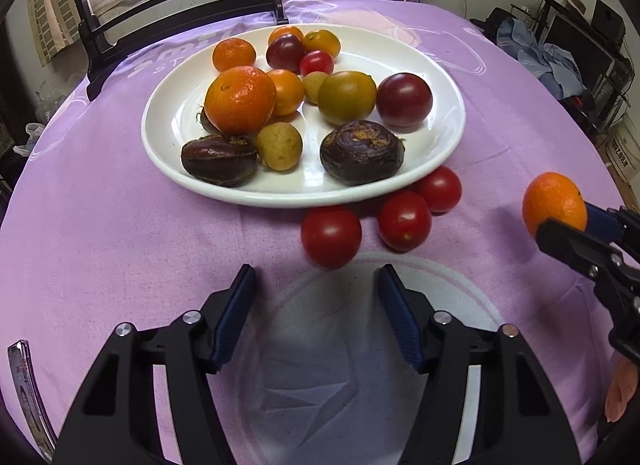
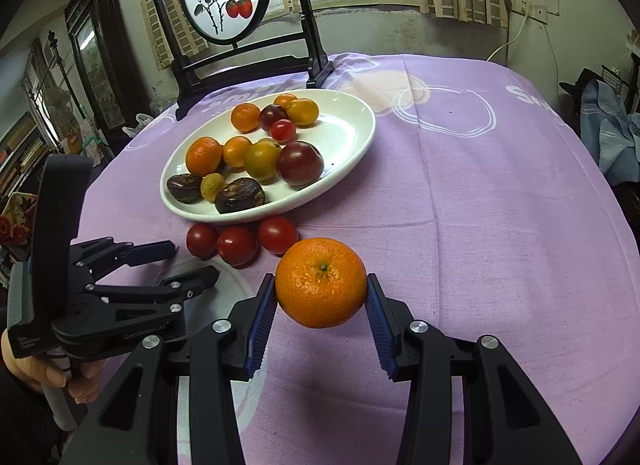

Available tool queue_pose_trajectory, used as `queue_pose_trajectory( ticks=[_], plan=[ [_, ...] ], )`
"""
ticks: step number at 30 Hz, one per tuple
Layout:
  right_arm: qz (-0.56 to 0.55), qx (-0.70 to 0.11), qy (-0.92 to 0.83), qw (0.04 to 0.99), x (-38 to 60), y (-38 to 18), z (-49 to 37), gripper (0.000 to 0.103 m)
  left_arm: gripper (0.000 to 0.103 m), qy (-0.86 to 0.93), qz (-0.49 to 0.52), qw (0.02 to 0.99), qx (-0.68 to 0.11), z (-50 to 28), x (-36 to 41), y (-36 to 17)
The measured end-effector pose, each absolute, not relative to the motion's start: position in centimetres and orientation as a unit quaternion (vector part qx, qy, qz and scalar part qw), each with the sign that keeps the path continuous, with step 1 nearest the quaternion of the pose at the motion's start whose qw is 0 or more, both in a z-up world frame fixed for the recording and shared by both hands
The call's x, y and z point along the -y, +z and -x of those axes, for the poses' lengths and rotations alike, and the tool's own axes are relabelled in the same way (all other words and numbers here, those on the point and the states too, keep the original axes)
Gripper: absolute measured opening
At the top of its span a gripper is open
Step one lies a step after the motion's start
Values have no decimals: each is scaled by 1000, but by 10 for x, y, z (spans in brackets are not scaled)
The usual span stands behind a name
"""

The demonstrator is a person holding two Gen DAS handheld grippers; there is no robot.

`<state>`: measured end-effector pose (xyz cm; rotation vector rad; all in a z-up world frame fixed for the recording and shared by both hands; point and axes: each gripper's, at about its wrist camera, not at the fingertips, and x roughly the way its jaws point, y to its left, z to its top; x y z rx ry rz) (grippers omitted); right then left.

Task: Organize fruits
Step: 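Grasp a red tomato with the left tool while the right tool carries the orange, release both onto plate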

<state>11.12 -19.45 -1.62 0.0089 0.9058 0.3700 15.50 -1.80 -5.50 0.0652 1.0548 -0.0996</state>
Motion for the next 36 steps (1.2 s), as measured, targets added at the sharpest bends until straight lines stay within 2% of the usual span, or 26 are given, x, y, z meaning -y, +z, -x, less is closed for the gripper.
queue_pose_trajectory(
  ticks=[6,8,11,17,26,31,36],
  plan=[
    [-4,-435,184,881,193,-16,-111,45,56,-40,-28,867,-497,-168,19,-54],
    [-4,-436,182,881,194,-17,-111,45,42,-42,-32,868,-494,-171,22,-53],
    [-3,-435,183,882,194,-18,-111,45,29,-54,-33,868,-493,-172,25,-52],
    [-4,-429,180,885,193,-17,-110,45,29,-58,-16,866,-496,-154,19,-45],
    [-3,-389,193,901,187,20,-101,45,28,-84,-1,890,-448,-123,-2,16],
    [18,-357,212,910,170,52,-107,45,29,-87,-6,909,-408,-134,-3,51],
    [25,-347,215,912,149,55,-135,45,29,-61,5,912,-406,-169,-10,50]
  ],
)
